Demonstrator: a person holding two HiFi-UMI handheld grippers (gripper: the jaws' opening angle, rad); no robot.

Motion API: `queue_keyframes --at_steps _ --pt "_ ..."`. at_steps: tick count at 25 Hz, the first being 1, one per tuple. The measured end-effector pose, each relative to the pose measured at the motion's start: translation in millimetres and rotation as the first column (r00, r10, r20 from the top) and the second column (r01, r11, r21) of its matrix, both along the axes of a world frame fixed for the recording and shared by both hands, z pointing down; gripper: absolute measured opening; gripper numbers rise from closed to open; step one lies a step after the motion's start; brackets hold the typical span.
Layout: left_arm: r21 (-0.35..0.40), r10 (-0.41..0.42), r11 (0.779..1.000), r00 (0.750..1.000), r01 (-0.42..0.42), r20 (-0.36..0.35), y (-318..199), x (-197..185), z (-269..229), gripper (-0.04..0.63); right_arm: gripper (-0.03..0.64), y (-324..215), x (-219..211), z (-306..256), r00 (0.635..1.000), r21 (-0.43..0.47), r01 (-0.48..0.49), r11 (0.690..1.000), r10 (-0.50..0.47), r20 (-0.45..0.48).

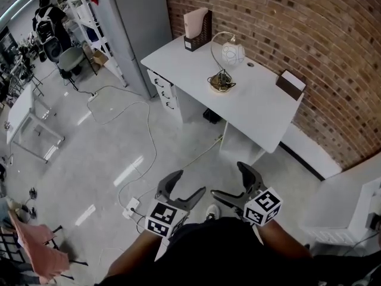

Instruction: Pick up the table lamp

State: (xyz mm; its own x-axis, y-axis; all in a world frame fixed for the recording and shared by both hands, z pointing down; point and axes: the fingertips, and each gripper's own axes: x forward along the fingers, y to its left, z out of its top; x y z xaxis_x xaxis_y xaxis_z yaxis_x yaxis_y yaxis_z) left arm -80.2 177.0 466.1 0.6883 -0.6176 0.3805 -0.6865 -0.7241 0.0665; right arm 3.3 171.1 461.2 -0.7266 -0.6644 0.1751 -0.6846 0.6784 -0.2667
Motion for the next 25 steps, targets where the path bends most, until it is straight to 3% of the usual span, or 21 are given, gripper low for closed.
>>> queue_keyframes --at_steps 9,20,25 --pt "-0.008 -0.028 1.0 1.0 0.028 -0.006 -79 22 8 0.352 0.568 -79 25 8 1.0 0.007 0.008 1.0 -0.008 0.003" --pt "-0.058 -0.014 0.998 0.999 0.016 0.03 -113 33 33 0.352 0.565 -112 39 36 0.999 -0.056 -0.019 0.998 0.02 0.024" --pt "-0.068 0.008 0.998 1.0 -0.007 0.014 -149 35 40 0.351 0.563 -141 42 37 0.998 -0.047 -0.05 0.998 0.051 0.02"
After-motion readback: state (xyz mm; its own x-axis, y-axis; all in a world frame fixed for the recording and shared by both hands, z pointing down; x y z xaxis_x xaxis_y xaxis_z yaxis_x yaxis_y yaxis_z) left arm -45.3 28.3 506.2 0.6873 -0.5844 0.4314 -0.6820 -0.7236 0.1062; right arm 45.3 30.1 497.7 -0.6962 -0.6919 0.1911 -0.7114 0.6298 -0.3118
